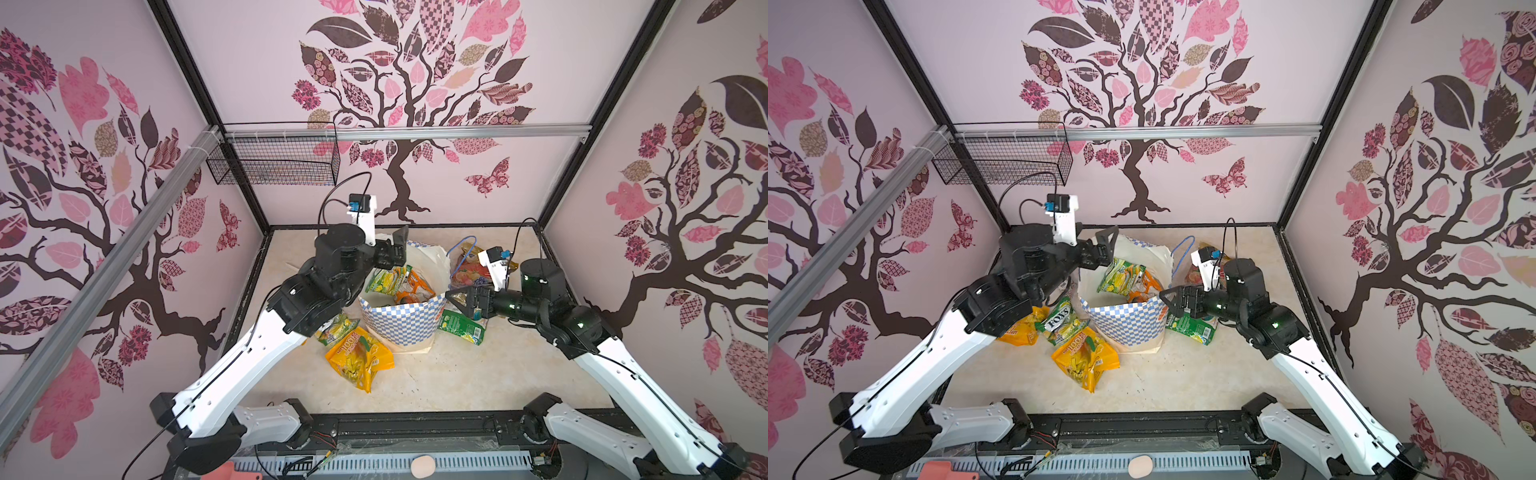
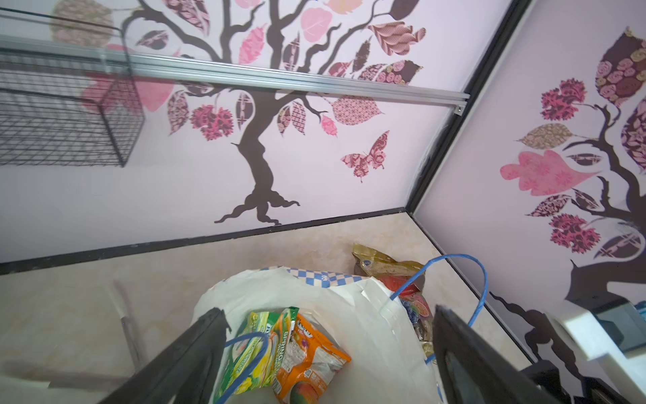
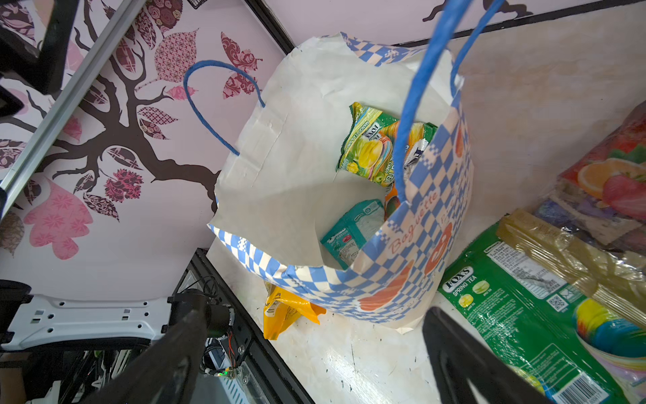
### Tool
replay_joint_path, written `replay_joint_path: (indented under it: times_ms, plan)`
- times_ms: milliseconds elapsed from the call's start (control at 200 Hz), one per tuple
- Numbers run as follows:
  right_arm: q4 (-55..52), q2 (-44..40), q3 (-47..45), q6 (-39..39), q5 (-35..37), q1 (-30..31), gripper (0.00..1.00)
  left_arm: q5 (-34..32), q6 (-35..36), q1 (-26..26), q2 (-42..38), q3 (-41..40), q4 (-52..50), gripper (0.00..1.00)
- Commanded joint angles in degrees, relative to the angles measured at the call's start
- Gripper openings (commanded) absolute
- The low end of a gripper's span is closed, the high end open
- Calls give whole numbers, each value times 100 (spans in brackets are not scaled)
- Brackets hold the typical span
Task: Take the snacks out of the paper bag
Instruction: Move the paper bag to the center of the table.
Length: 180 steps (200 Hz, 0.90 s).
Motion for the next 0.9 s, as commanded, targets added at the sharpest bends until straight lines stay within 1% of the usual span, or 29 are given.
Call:
replay_joint_path:
  times_ms: [0, 115, 220, 320, 400, 525, 695, 770, 895]
  plan:
    - [-105, -157, 64, -111, 54, 26, 100, 724, 281, 40, 499, 723, -600, 93]
    - [-158, -233, 25, -147, 84, 27, 100, 1100, 242, 71, 1175, 1307, -1201, 93]
    - [-215, -291, 26, -158, 109, 20, 100, 1282, 142, 115, 1686, 1620, -1739, 92]
    - [-241, -338, 7, -152, 110, 25, 100, 1457, 55, 225, 2134, 1850, -2236, 85]
    - [-255, -372, 7, -142, 112, 27, 100, 1680, -71, 354, 2401, 1852, -2489, 83]
    - [-264, -384, -22, -134, 133, 24, 100, 2051, -206, 535, 2720, 1770, -2728, 83]
    - [-257, -331, 0, -128, 120, 22, 100, 2355, -141, 568, 3038, 1579, -2954, 83]
    - [-237, -319, 7, -133, 115, 22, 100, 2460, -105, 563, 3090, 1369, -2953, 83]
    - [-206, -306, -28, -118, 107, 25, 100, 2430, -27, 568, 3202, 1054, -2996, 83]
